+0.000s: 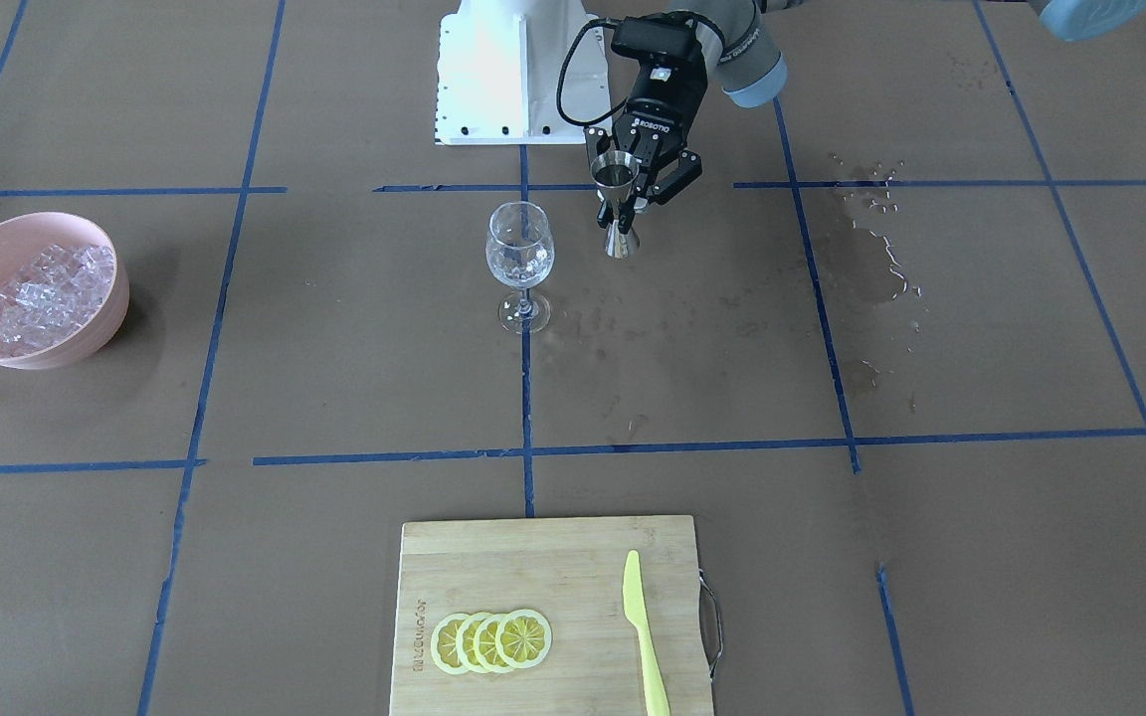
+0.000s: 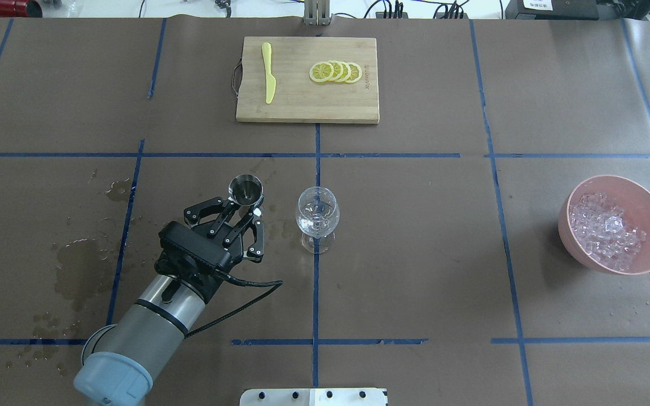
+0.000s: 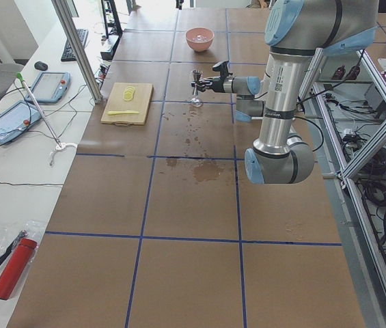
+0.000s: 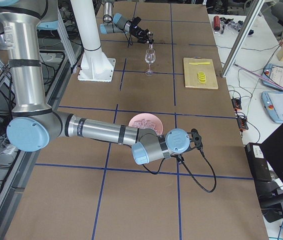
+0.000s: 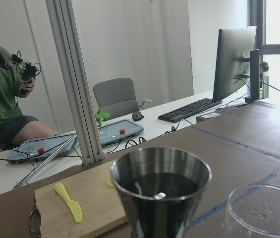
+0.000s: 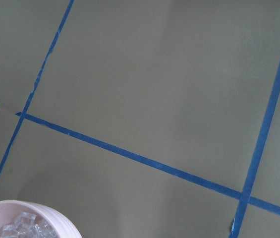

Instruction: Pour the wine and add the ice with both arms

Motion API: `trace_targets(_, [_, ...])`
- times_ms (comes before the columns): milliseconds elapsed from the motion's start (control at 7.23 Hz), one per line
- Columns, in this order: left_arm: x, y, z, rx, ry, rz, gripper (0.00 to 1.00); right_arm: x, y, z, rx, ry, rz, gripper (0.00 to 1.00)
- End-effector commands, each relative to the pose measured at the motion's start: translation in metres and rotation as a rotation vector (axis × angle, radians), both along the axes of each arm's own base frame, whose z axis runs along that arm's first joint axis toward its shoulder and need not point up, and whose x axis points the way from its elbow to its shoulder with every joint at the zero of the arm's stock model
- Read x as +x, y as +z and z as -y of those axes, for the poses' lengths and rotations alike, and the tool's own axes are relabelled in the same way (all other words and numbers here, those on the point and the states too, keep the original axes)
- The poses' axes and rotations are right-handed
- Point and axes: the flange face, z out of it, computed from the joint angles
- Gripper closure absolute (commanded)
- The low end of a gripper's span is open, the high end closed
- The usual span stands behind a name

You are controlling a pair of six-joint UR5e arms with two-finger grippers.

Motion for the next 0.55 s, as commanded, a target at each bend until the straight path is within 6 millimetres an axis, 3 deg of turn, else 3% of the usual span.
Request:
trace_targets(0, [0.007, -0.007, 0.001, 0.012, -0.002, 0.074, 1.0, 0.002, -0.001, 0.0, 0.001, 0.004, 0.0, 0.0])
trace_targets(138, [0.006, -0.021, 0.001, 0.042, -0.006, 0.119, 1.0, 0.004, -0.001, 0.0, 0.002, 0.008, 0.0, 0.0])
trace_targets(277, [0.007, -0.023, 0.004, 0.05, -0.011, 0.165, 1.0, 0.004, -0.006, -0.001, 0.01, 0.008, 0.0, 0.0])
trace_targets(415, [0.016, -0.041, 0.009, 0.06, -0.017, 0.242, 1.0, 0.006, -0.006, -0.001, 0.012, 0.011, 0.0, 0.0])
